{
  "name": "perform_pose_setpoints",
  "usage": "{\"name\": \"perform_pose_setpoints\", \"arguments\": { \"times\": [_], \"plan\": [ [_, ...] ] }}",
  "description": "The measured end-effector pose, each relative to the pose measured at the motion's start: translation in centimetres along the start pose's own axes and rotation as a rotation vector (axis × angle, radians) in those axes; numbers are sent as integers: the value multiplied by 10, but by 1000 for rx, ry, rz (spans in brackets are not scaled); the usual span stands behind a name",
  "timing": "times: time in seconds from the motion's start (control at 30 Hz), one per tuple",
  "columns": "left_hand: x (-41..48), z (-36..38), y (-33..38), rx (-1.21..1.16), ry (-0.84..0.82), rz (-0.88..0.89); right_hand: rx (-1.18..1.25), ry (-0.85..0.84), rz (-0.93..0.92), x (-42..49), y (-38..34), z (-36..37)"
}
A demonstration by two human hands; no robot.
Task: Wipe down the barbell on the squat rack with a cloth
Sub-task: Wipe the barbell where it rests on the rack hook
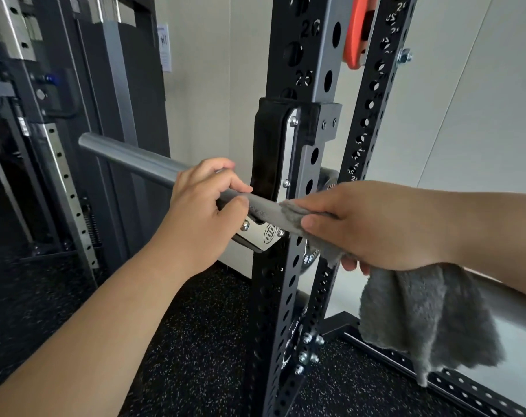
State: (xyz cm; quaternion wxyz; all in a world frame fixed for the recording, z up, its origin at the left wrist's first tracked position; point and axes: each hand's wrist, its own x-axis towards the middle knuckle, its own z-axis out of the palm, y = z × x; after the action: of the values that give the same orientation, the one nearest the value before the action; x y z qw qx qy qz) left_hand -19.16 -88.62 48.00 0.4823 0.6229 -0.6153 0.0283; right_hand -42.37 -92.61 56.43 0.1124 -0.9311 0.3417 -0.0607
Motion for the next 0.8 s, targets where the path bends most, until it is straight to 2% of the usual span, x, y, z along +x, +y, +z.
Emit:
{"name": "perform_pose_setpoints", "arguments": {
  "times": [0.13, 0.27, 0.33, 0.43, 0.53, 0.6, 0.63, 0.7, 0.73, 0.77, 0.8],
  "plan": [
    [-1, 3, 2, -13, 12, -22, 24, 157, 67, -26, 4, 2],
    [-1, 3, 3, -3, 22, -32, -49, 75, 10, -2, -5, 6],
    [-3, 2, 4, 12, 29, -22, -103, 117, -6, 5, -9, 7],
    [-7, -3, 7, 69, 40, 0, -31, 159, 76, -7, -2, 13],
    [-12, -11, 12, 213, 47, 54, -177, 197, 23, -24, -3, 17],
    [-14, -15, 22, 355, 88, 181, -226, 95, 93, -14, -2, 8],
    [-13, -13, 28, 383, 83, 251, -53, -16, 118, -6, 3, 2],
    [-10, -5, 41, 386, -5, 354, 506, -305, 175, -1, 10, -8],
    [-9, 1, 46, 407, -45, 388, 635, -381, 174, 0, 13, -13],
    [-8, 5, 48, 440, -55, 411, 581, -379, 148, -2, 15, -15],
    [-7, 8, 48, 468, -45, 423, 398, -319, 127, -2, 15, -14]
  ]
}}
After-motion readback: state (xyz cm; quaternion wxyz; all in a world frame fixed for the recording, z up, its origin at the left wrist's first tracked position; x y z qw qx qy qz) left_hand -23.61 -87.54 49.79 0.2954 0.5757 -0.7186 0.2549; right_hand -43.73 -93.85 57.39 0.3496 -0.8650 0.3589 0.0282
